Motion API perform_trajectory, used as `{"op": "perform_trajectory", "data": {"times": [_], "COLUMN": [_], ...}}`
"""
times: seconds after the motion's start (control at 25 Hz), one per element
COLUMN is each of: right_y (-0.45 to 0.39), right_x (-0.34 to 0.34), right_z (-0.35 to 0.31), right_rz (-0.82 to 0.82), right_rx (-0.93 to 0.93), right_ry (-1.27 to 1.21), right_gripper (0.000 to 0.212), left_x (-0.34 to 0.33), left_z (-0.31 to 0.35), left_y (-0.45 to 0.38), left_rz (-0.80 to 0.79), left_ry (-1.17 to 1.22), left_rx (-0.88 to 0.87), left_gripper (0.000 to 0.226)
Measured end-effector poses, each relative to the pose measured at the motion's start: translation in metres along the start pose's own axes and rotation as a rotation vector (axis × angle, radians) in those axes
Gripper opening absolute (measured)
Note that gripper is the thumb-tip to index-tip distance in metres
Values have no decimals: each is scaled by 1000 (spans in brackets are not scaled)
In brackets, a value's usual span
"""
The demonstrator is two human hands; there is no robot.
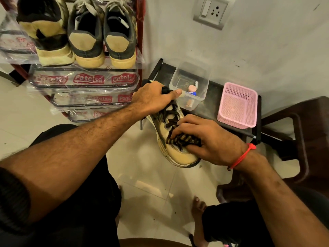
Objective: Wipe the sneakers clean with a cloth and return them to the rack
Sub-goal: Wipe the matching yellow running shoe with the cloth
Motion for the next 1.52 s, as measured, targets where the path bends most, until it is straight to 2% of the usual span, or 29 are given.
{"op": "perform_trajectory", "data": {"times": [0.16, 0.24, 0.32, 0.48, 0.6, 0.72, 0.84, 1.0, 1.08, 1.2, 1.28, 1.36, 1.44, 1.48, 1.52], "right_y": [2, 7, 9, 16, 13, 4, -3, 0, 4, 16, 23, 13, 2, -2, -3], "right_x": [32, 50, 56, 73, 68, 47, 36, 20, 21, 63, 77, 59, 24, 14, 17], "right_z": [13, 16, 14, 29, 24, 5, 1, 1, 5, 27, 31, 10, -18, -22, -17], "right_rz": [375, 550, 657, 800, 701, 511, 306, 111, 186, 556, 667, 551, 329, 270, 285], "right_rx": [-16, -18, -20, -102, -54, 17, 29, 37, 44, -71, -100, 27, 138, 148, 131], "right_ry": [125, 121, 94, 4, -5, 6, -26, -90, -67, 61, 98, 7, -33, -17, -8], "right_gripper": [41, 40, 37, 33, 31, 31, 32, 34, 33, 30, 30, 30, 32, 33, 34], "left_x": [-34, -39, -33, -29, -24, -15, -8, -4, -9, -20, -25, -19, -10, -7, -6], "left_z": [18, 28, 33, 43, 40, 32, 24, 20, 30, 45, 50, 44, 37, 36, 36], "left_y": [10, 13, 16, 28, 26, 19, 15, 13, 18, 28, 31, 26, 23, 22, 22], "left_rz": [-228, -245, -229, -265, -192, -88, -39, 5, -34, -100, -125, -86, -33, -32, -43], "left_ry": [293, 362, 470, 553, 468, 368, 385, 352, 303, 302, 326, 349, 352, 352, 363], "left_rx": [-75, -111, -111, -135, -126, -90, -76, -81, -114, -186, -207, -161, -136, -146, -154], "left_gripper": [50, 36, 26, 48, 51, 57, 49, 51, 49, 50, 50, 49, 46, 46, 47]}}
Point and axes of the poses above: each hand's wrist, its own y-axis away from the middle knuckle, its own x-axis out of the back of the hand, z = x × y, the point moved 10 cm from there along -y, towards the middle knuckle, and after that the axes turned 12 degrees about -y, right-handed, at the moved point
